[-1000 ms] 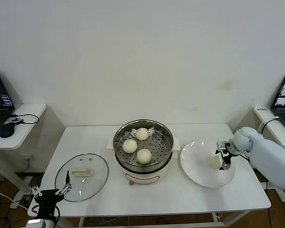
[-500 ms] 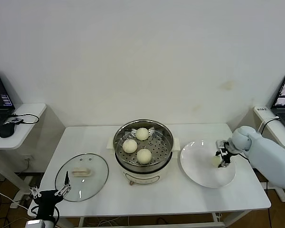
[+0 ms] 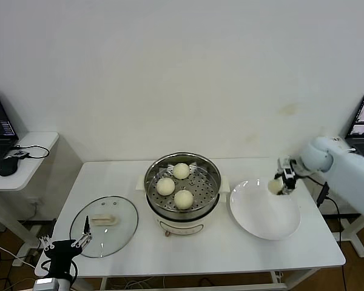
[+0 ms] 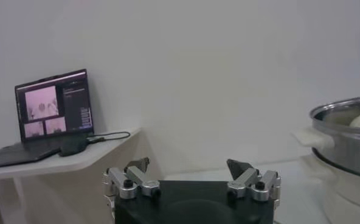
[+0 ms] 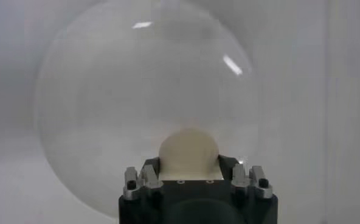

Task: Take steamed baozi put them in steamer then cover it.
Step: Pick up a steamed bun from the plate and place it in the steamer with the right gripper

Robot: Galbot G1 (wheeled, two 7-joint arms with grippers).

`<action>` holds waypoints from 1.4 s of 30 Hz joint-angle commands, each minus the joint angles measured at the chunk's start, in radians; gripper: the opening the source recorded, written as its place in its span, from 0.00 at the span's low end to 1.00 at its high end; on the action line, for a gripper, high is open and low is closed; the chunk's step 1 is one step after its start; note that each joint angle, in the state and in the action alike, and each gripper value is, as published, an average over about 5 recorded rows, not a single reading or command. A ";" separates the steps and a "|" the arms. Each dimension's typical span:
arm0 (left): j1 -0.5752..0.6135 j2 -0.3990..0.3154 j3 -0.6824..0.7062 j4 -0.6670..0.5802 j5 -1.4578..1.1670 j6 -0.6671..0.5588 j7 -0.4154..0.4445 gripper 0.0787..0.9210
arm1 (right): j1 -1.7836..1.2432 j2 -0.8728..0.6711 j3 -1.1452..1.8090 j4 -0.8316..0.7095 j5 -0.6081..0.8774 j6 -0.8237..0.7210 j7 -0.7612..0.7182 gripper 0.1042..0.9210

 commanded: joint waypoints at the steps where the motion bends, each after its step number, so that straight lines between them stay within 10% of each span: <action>1: -0.002 0.004 0.001 -0.004 -0.003 -0.001 0.000 0.88 | 0.410 0.032 -0.276 0.216 0.304 -0.141 0.033 0.63; 13: -0.007 -0.010 0.001 -0.018 -0.004 0.001 -0.001 0.88 | 0.444 0.319 -0.361 0.227 0.557 -0.296 0.182 0.64; 42: 0.001 -0.010 -0.015 -0.014 -0.008 -0.004 -0.005 0.88 | 0.187 0.471 -0.326 -0.046 0.336 -0.285 0.194 0.64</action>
